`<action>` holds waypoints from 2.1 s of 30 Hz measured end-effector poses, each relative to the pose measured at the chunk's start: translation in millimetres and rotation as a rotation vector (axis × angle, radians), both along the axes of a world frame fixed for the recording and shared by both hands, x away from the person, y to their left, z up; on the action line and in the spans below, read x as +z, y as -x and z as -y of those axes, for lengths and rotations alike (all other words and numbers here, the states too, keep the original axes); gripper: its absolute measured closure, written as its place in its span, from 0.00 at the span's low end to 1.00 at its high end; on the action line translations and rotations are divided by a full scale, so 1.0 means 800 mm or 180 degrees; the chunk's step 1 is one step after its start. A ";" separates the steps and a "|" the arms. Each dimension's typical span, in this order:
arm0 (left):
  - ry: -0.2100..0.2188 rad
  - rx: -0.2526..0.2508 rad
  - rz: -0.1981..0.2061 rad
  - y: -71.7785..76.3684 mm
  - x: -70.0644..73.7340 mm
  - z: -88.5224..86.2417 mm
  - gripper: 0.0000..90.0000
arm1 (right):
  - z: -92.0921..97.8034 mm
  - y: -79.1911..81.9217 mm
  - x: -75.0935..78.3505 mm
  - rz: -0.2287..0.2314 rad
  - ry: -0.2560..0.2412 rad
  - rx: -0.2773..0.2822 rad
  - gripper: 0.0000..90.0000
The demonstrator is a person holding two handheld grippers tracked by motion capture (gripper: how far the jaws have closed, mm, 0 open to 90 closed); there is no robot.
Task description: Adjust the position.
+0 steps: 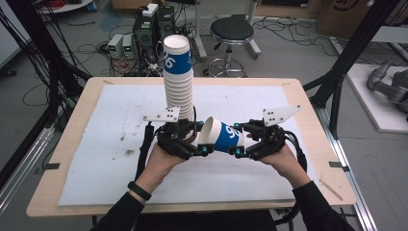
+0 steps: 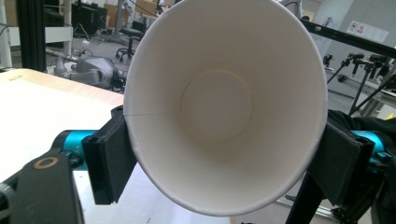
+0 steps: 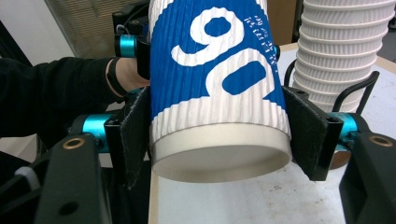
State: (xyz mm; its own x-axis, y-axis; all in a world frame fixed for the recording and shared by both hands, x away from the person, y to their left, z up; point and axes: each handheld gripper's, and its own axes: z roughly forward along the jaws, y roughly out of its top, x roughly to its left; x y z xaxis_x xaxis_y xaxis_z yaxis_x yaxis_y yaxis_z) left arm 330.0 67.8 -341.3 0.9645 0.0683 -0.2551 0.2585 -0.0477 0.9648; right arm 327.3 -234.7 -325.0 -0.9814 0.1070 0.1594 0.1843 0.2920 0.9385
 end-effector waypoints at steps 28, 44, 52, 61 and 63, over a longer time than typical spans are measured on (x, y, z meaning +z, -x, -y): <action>-0.0678 0.0023 0.0268 0.004 0.011 0.004 0.26 | -0.025 0.005 -0.008 0.0009 0.0610 -0.0019 0.24; -0.0458 0.0116 0.0223 0.006 0.013 0.004 0.19 | -0.030 0.002 -0.016 0.0012 0.0363 0.0015 0.31; -0.0075 0.0015 0.0033 0.004 0.012 0.002 0.17 | -0.026 0.004 -0.012 0.0054 0.0124 -0.0010 0.31; 0.0017 -0.0015 0.0045 0.005 0.011 0.003 0.24 | -0.030 0.006 -0.015 0.0068 0.0079 0.0002 0.31; -0.0006 -0.0012 0.0064 0.005 0.011 0.002 0.25 | -0.031 0.006 -0.016 0.0078 0.0072 0.0000 0.31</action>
State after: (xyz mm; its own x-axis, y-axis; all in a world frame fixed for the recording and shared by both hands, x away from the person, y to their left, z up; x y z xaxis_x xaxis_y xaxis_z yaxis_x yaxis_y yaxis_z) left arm 326.1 66.0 -332.2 0.9697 0.0650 -0.2355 0.2388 -0.0506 0.9697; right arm 322.6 -209.9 -337.6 -0.9850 0.1103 0.1327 0.1612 0.3132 0.9359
